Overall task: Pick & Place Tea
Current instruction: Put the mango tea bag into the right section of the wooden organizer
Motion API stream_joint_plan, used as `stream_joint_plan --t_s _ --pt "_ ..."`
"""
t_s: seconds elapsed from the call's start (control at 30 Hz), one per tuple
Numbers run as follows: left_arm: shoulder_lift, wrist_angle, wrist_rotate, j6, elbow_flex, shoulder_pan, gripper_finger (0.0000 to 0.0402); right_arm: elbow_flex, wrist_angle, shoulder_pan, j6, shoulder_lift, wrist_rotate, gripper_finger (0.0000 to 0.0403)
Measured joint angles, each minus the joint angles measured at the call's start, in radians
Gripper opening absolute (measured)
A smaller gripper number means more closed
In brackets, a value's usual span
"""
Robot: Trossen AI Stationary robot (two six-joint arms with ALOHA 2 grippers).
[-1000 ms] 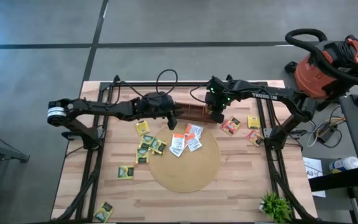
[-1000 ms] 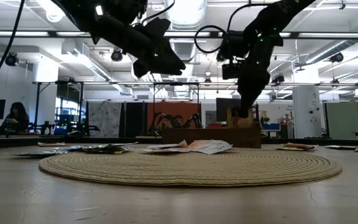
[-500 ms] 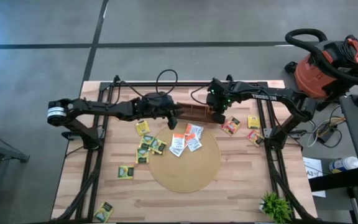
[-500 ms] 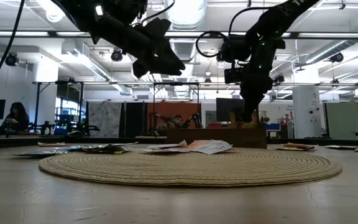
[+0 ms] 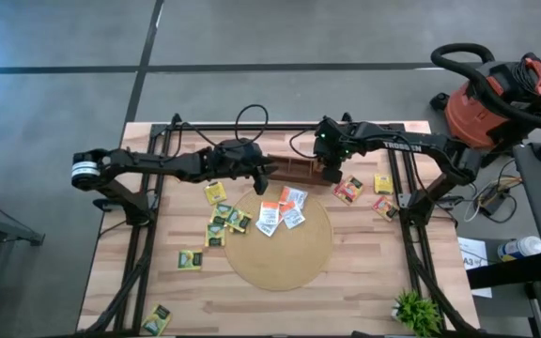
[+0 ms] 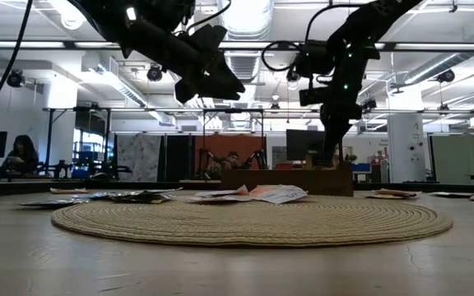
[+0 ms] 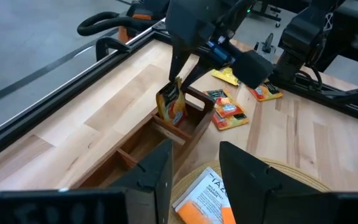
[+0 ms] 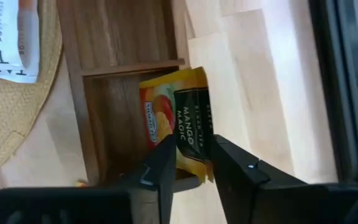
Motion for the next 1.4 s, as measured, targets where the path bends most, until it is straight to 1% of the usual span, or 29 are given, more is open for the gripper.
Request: stream_joint_plan --t_s 0.13,0.27,0.4,0.57,0.63,0.7,0.83,1.03,1.07,1.17,1.2,1.3,1.4 --pt "0.000 0.000 0.000 -0.001 0.000 0.000 0.0126 0.001 -0.035 0.001 0.013 -0.045 -0.001 0.0113" --pt "0.000 0.000 0.000 -0.001 0.000 0.000 0.0126 -0.004 -0.145 0.001 0.117 -0.087 -0.003 0.0116" --pt "0.000 0.000 0.000 -0.001 0.000 0.000 0.0126 -0.045 -0.212 0.001 0.281 -0.132 -0.036 0.0116" --pt "0.001 0.001 0.000 -0.004 0.000 0.000 0.0126 -0.155 -0.242 0.001 0.557 -0.166 -0.062 0.0116" --pt "0.003 0.000 0.000 -0.019 0.000 0.000 0.0126 -0.202 -0.241 0.001 0.634 -0.171 -0.062 0.0116" --pt "0.005 0.000 0.000 -0.041 -0.002 0.001 0.0126 -0.247 -0.236 -0.002 0.677 -0.171 -0.062 0.0116" --pt "0.008 -0.001 0.003 -0.085 -0.002 0.002 0.0126 -0.299 -0.199 -0.029 0.694 -0.162 -0.063 0.0116" --pt "0.008 0.000 0.011 -0.104 -0.002 0.002 0.0126 -0.336 -0.128 -0.134 0.682 -0.159 -0.059 0.0116" --pt "0.008 0.000 0.011 -0.104 -0.002 0.002 0.0126 -0.338 -0.112 -0.152 0.670 -0.159 -0.067 0.0116" --pt "0.008 -0.001 0.023 -0.110 -0.002 0.001 0.0126 -0.339 -0.069 -0.200 0.635 -0.159 -0.163 0.0116" --pt "0.008 0.000 0.029 -0.113 -0.002 0.001 0.0126 -0.340 -0.063 -0.209 0.626 -0.159 -0.181 0.0116" --pt "0.008 0.000 0.037 -0.129 -0.002 0.001 0.0126 -0.344 -0.057 -0.222 0.601 -0.159 -0.166 0.0122" --pt "0.008 0.000 0.042 -0.148 -0.002 0.001 0.0126 -0.358 -0.051 -0.232 0.590 -0.159 -0.160 0.0140"
